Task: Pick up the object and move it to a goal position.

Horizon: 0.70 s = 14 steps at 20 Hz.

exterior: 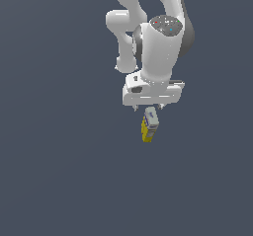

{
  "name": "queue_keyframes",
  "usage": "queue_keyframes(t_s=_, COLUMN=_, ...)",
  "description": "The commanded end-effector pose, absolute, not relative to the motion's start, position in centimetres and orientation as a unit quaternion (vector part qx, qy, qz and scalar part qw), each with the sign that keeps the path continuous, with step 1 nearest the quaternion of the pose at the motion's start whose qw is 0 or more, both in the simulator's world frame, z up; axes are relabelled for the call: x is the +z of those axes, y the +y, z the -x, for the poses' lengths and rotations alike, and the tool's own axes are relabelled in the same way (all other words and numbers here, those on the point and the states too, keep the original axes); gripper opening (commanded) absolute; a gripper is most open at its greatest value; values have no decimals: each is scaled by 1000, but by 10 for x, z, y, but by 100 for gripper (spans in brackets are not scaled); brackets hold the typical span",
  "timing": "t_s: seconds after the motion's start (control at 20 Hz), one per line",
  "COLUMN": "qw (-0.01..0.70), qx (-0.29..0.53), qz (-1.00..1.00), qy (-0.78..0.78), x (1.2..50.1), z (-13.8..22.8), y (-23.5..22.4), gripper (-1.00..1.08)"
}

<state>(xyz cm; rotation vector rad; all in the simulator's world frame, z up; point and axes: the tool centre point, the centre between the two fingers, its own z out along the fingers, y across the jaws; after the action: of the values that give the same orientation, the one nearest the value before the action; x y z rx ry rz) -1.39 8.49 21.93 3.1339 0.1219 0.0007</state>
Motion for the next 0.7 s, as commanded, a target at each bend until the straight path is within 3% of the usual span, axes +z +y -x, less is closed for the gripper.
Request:
queue_keyframes(t_s=0.0, qw=1, qx=0, qz=-999, qy=42, x=210, z=12, y=95, gripper=100)
queue_keyframes(t_s=0.65, qw=0, qx=-1, qz=-999, qy=45, x=187, z=12, y=102, gripper=100)
